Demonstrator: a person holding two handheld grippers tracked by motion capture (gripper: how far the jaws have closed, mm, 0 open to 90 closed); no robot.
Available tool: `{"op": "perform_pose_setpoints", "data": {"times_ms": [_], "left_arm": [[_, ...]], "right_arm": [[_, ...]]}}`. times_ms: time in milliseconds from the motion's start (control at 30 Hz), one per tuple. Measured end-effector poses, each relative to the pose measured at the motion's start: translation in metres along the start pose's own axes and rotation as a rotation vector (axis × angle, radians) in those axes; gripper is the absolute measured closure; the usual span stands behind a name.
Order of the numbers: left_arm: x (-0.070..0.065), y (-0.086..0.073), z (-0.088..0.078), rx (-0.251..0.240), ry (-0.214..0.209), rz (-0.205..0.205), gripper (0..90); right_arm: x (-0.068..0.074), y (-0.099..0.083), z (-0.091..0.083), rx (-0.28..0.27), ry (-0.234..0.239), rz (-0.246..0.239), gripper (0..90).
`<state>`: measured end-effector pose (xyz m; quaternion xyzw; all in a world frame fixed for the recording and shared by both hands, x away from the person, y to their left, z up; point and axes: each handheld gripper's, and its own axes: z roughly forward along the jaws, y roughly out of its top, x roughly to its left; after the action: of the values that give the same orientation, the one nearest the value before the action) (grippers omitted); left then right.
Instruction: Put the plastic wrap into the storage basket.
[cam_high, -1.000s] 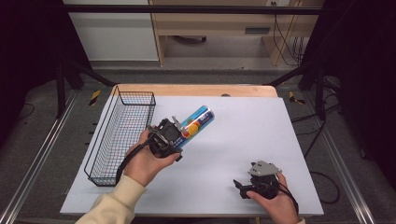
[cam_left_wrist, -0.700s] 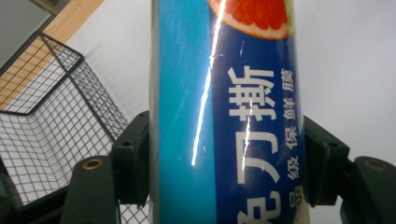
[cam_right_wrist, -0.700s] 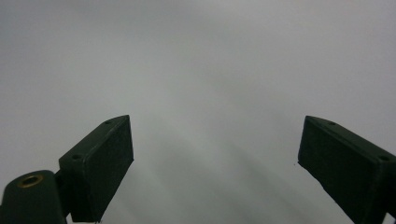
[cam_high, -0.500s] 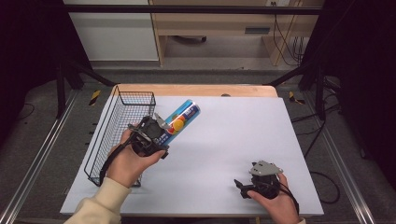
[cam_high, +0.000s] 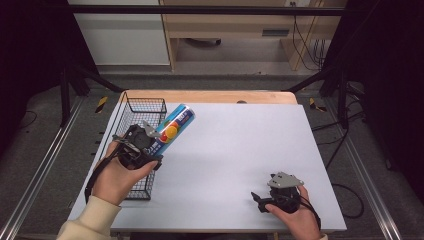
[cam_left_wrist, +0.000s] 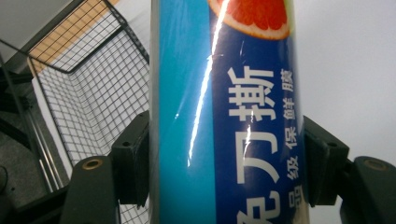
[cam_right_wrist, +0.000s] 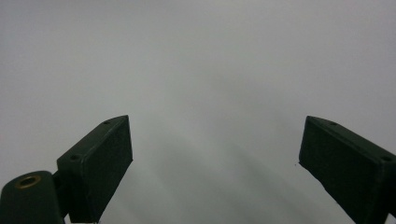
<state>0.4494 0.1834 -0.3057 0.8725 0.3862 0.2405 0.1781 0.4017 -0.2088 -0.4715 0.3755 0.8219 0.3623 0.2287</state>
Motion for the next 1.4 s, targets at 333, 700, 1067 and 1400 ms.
{"op": "perform_pose_setpoints", "data": {"times_ms": [333, 700, 1067, 1400], "left_arm": [[0.013, -0.019, -0.007, 0.013, 0.019, -0.035, 32.0], [0.028, -0.040, -0.010, 0.009, 0.040, -0.076, 32.0], [0.036, -0.053, -0.010, 0.021, 0.042, -0.119, 32.0], [0.037, -0.057, -0.009, 0.023, 0.040, -0.126, 32.0]], "right_arm": [[-0.001, 0.000, 0.000, -0.004, -0.003, -0.002, 9.8], [0.000, 0.000, 0.000, -0.003, -0.005, -0.003, 10.3], [0.000, 0.000, 0.000, 0.000, -0.003, -0.007, 11.2], [0.000, -0.001, 0.001, 0.007, 0.005, -0.006, 12.0]]}}
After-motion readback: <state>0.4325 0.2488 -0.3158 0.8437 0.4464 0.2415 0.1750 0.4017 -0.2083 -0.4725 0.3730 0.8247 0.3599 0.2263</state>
